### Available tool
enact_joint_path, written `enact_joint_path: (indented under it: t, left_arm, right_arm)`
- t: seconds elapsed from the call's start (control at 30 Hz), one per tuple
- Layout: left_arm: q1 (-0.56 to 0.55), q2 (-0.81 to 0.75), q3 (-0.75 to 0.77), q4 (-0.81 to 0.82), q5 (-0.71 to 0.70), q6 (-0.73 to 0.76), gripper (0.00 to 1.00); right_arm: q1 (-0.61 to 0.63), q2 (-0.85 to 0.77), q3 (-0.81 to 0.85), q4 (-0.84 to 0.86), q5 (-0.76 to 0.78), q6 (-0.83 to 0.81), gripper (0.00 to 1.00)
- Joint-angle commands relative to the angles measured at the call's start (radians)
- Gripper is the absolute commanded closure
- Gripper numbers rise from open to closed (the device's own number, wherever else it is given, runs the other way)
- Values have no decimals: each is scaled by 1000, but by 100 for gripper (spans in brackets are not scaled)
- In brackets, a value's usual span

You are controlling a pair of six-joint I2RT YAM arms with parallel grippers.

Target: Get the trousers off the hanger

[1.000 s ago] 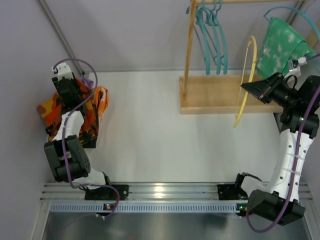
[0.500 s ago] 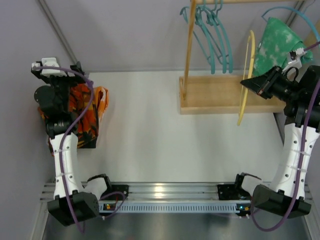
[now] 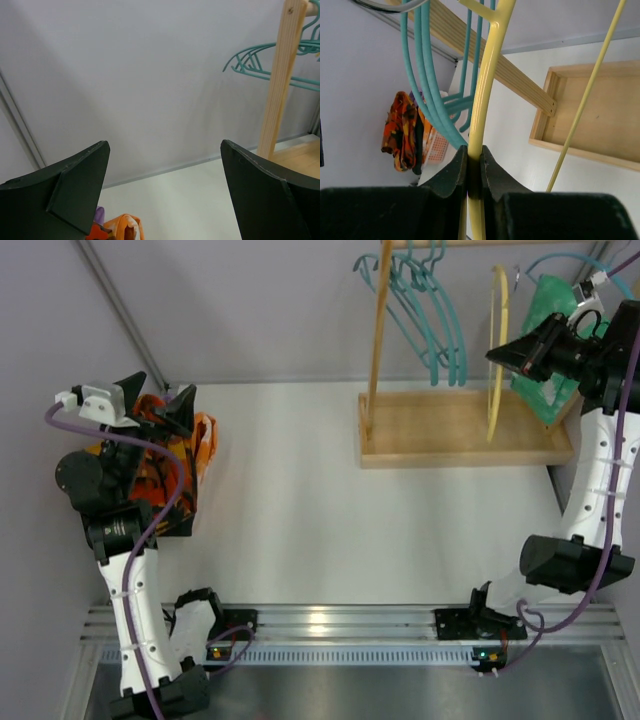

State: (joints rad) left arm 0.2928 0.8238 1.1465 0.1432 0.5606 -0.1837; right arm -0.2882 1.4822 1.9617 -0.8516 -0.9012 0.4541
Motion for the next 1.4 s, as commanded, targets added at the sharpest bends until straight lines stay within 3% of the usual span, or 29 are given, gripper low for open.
enact_joint_path:
  t: [0.0, 0.27, 0.47, 1.2, 1.27, 1.3, 1.37]
  left_arm:
    - [-1, -43, 19, 7, 64, -34, 1]
    - [0, -66, 16, 6, 50, -76, 1]
    - [0, -72, 15, 6, 42, -79, 1]
    - [0, -101, -1, -13, 22, -76, 1]
    - [0, -106, -4, -16, 19, -69, 1]
    - [0, -107, -5, -20, 21, -65, 1]
    - [-1, -112, -2, -24, 16, -63, 1]
  right_arm:
    - [12, 96, 172, 57, -61, 34, 100]
    - [47, 228, 316, 250, -90, 156, 100]
    - [128, 265, 367, 338, -22, 193, 100]
    - [242, 414, 428, 368, 137, 135, 100]
    - [244, 412, 428, 367, 140, 133, 94]
    - [245, 409, 424, 367, 140, 132, 82]
    - [245, 403, 418, 364, 140, 130, 77]
